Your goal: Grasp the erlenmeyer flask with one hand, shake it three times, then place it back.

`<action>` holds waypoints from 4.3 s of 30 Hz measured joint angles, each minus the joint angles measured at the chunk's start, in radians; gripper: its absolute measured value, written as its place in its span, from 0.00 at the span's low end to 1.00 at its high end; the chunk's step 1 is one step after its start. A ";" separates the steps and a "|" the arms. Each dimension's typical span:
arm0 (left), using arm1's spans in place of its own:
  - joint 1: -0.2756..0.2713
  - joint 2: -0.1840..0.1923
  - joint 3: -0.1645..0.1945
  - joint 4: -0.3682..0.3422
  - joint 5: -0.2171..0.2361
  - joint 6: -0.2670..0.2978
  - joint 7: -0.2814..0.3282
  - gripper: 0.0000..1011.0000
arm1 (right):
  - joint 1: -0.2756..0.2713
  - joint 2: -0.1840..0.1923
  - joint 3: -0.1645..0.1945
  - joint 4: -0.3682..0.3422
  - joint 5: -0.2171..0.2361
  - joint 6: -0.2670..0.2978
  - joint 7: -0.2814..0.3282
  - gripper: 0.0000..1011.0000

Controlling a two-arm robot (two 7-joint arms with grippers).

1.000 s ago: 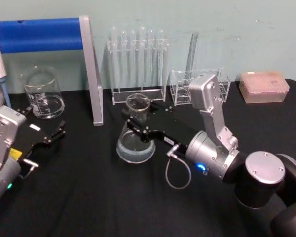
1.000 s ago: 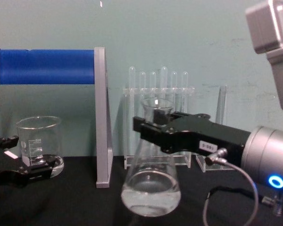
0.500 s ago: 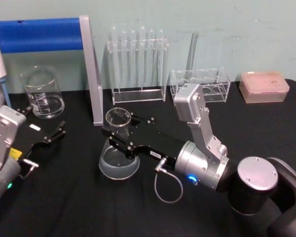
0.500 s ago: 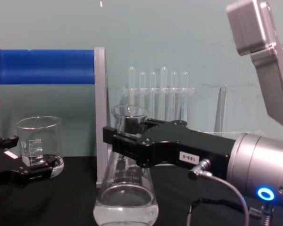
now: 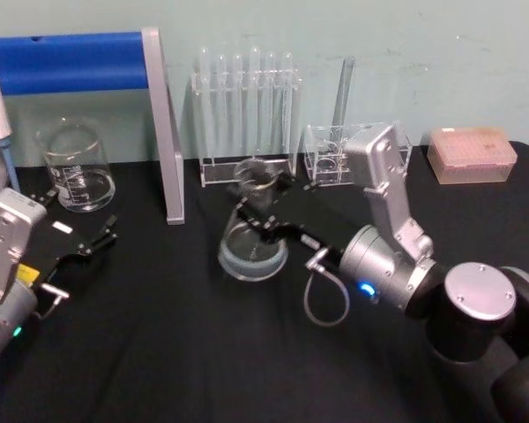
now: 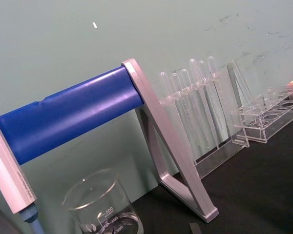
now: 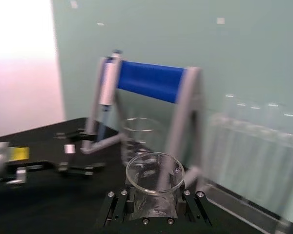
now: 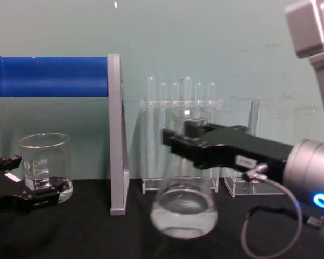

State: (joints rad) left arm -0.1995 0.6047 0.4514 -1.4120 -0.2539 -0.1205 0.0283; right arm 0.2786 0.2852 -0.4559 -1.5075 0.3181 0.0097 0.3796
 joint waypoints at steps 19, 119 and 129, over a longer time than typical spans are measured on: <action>0.000 0.000 0.000 0.000 0.000 0.000 0.000 0.99 | 0.006 -0.009 0.155 0.064 -0.062 -0.004 -0.143 0.45; 0.000 0.000 0.000 0.000 0.000 0.000 0.000 0.99 | -0.040 -0.039 0.035 0.129 -0.041 -0.040 0.011 0.45; 0.000 0.000 0.000 0.000 0.000 0.000 0.000 0.99 | -0.042 -0.038 0.034 0.127 -0.042 -0.037 0.010 0.45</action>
State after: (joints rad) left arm -0.1996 0.6047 0.4514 -1.4120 -0.2539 -0.1205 0.0283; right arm 0.2370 0.2470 -0.4219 -1.3803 0.2760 -0.0270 0.3896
